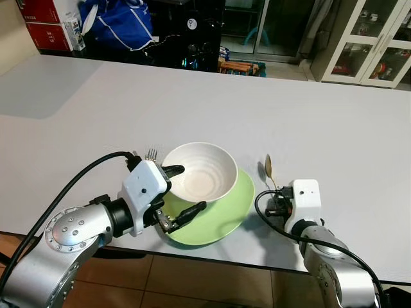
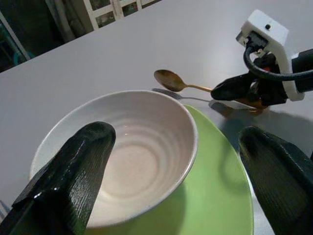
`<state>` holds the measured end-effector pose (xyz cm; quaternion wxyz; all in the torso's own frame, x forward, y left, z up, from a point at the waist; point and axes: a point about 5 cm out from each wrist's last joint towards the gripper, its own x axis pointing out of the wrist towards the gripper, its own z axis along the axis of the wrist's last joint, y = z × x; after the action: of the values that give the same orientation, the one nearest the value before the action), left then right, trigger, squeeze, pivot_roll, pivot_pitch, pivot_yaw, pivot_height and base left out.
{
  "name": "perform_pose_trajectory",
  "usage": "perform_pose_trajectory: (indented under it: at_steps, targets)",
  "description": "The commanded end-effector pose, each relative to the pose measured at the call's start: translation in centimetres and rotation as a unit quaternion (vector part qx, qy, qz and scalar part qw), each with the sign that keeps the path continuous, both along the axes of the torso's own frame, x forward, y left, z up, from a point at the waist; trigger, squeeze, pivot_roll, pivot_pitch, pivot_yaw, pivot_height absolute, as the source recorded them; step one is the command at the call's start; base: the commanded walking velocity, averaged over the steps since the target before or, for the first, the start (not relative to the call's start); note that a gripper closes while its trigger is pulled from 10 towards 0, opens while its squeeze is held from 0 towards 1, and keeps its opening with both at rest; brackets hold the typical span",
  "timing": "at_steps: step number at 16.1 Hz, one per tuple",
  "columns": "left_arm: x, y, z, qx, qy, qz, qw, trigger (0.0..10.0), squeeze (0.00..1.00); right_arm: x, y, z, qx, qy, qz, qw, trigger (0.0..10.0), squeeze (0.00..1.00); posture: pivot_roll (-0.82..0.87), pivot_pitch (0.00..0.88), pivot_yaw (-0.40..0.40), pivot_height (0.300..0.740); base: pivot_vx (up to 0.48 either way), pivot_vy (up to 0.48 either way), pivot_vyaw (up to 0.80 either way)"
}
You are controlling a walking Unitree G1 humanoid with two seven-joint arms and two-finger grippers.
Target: Setting the table
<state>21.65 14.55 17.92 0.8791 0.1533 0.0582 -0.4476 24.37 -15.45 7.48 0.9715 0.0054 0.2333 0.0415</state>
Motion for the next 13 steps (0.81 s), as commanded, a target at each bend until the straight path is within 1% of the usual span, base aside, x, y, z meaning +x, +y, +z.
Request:
perform_pose_trajectory:
  at_steps: [1, 5, 8, 9, 10, 11, 12, 13]
  targets:
    - [-0.07, -0.20, 0.38, 0.004, -0.004, -0.011, 1.000, 10.0, 0.00, -0.30, -0.33, -0.43, -0.012, 0.017, -0.005, 1.000, 10.0, 0.00, 0.08, 0.029, -0.027, 0.740, 0.000, 0.000, 0.00]
    - [-0.01, -0.21, 0.47, 0.005, -0.004, -0.015, 1.000, 10.0, 0.00, -0.36, -0.55, -0.56, -0.024, 0.029, -0.009, 0.999, 10.0, 0.00, 0.08, 0.029, -0.023, 0.740, 0.000, 0.000, 0.00]
    - [0.00, -0.19, 0.48, 0.007, -0.004, -0.017, 1.000, 10.0, 0.00, -0.49, -0.51, -0.65, -0.022, 0.036, -0.004, 0.999, 10.0, 0.00, 0.08, 0.030, -0.022, 0.740, 0.000, 0.000, 0.00]
    - [0.01, -0.23, 0.50, 0.007, -0.004, -0.018, 1.000, 10.0, 0.00, -0.62, -0.42, -0.78, -0.019, 0.044, 0.004, 0.999, 10.0, 0.12, 0.08, 0.030, -0.023, 0.740, 0.000, 0.000, 0.00]
    - [0.02, -0.22, 0.50, 0.006, -0.003, -0.018, 1.000, 10.0, 0.00, -0.66, -0.40, -0.80, -0.019, 0.047, 0.007, 0.999, 10.0, 0.67, 0.08, 0.030, -0.023, 0.740, 0.000, 0.000, 0.00]
    - [0.04, -0.22, 0.51, 0.007, -0.003, -0.018, 1.000, 10.0, 0.00, -0.66, -0.42, -0.79, -0.021, 0.048, 0.007, 0.999, 10.0, 0.89, 0.07, 0.030, -0.024, 0.740, 0.000, 0.000, 0.00]
    - [0.03, -0.21, 0.51, 0.007, -0.003, -0.018, 1.000, 10.0, 0.00, -0.68, -0.43, -0.77, -0.022, 0.049, 0.007, 0.999, 10.0, 0.93, 0.07, 0.030, -0.024, 0.740, 0.000, 0.000, 0.00]
    - [0.01, -0.21, 0.50, 0.007, -0.003, -0.018, 1.000, 10.0, 0.00, -0.72, -0.44, -0.78, -0.022, 0.051, 0.009, 0.998, 10.0, 1.00, 0.07, 0.031, -0.025, 0.740, 0.000, 0.000, 0.00]
